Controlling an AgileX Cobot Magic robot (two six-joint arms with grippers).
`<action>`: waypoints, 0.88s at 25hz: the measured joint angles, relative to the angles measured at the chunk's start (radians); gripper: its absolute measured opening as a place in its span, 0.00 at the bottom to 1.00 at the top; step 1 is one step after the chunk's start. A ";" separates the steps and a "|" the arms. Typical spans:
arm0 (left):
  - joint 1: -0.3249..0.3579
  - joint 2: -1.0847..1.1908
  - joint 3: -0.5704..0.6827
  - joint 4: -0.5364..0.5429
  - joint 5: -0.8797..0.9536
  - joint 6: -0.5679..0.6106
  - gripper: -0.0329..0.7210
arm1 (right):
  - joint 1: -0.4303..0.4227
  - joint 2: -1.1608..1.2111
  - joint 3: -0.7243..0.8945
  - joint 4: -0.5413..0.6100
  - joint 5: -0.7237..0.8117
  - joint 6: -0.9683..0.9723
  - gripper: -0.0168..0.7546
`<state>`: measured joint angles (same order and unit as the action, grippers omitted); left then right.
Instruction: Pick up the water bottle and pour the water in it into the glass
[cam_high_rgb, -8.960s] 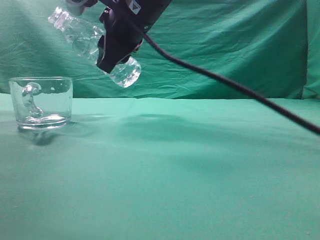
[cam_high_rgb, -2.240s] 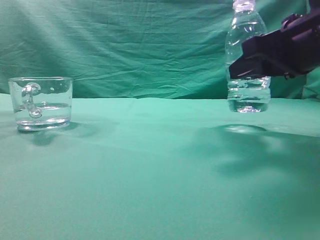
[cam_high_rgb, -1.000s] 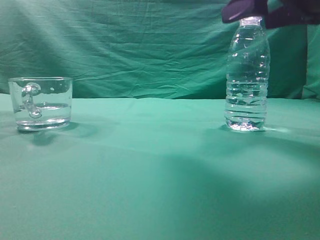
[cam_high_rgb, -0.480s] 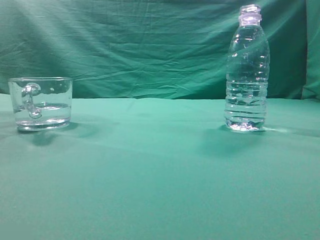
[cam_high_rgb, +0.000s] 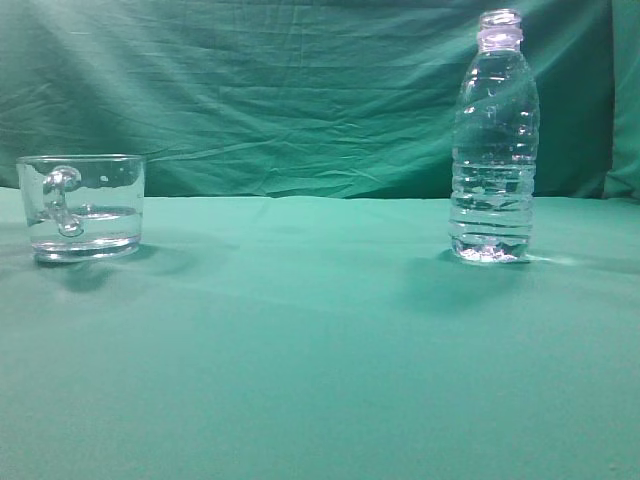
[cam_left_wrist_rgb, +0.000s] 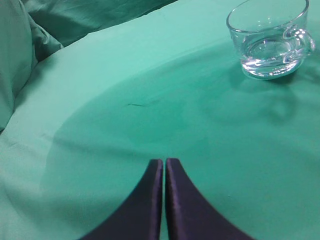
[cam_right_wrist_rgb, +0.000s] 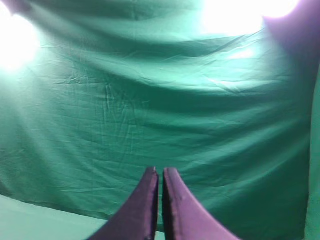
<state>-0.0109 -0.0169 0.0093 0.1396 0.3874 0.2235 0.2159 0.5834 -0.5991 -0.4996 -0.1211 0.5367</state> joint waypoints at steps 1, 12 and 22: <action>0.000 0.000 0.000 0.000 0.000 0.000 0.04 | 0.000 -0.022 0.000 0.000 0.030 0.001 0.02; 0.000 0.000 0.000 0.000 0.000 0.000 0.04 | 0.000 -0.260 0.000 0.056 0.571 -0.013 0.02; 0.000 0.000 0.000 0.000 0.000 0.000 0.04 | -0.007 -0.303 0.230 0.448 0.708 -0.537 0.02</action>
<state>-0.0109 -0.0169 0.0093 0.1396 0.3874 0.2235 0.2085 0.2806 -0.3692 -0.0512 0.5865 -0.0007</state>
